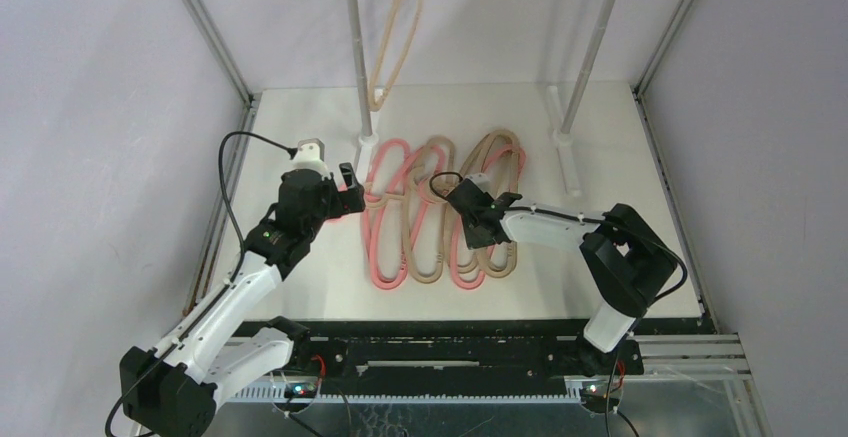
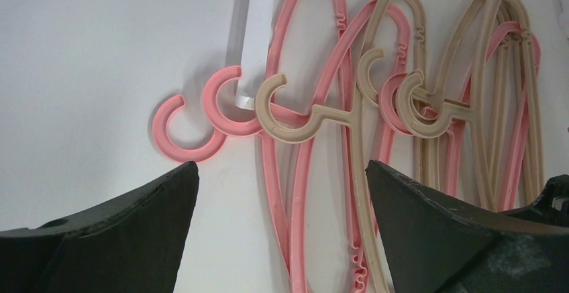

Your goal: Organize the hangers

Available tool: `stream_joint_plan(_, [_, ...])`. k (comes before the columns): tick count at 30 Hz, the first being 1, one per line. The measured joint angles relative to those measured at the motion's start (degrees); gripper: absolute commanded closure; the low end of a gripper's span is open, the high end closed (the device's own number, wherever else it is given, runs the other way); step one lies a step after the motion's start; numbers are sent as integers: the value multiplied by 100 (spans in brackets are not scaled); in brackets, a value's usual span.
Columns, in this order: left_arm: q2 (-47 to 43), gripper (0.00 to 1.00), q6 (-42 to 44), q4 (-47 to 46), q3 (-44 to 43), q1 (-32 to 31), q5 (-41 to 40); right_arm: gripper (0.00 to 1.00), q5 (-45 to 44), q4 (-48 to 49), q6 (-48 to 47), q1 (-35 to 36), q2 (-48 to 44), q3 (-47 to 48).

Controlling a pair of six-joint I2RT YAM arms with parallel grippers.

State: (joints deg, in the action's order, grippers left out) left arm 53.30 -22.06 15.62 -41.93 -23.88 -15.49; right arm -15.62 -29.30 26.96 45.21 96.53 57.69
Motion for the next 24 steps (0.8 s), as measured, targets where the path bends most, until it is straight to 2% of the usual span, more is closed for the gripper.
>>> stream_joint_plan(7, [2, 0, 0, -2, 0, 0, 2, 100, 52, -81, 63, 26, -326, -83])
stream_joint_plan(14, [2, 0, -2, -2, 0, 0, 4, 100, 544, -468, 162, -15, -1740, -151])
stream_joint_plan(17, [2, 1, -2, -2, 0, 0, 7, 100, 997, -487, 219, -352, -2581, -138])
stream_joint_plan(24, [-70, 0, -2, 37, 0, 0, 7, 100, 2157, -334, 326, -1591, -3276, 87])
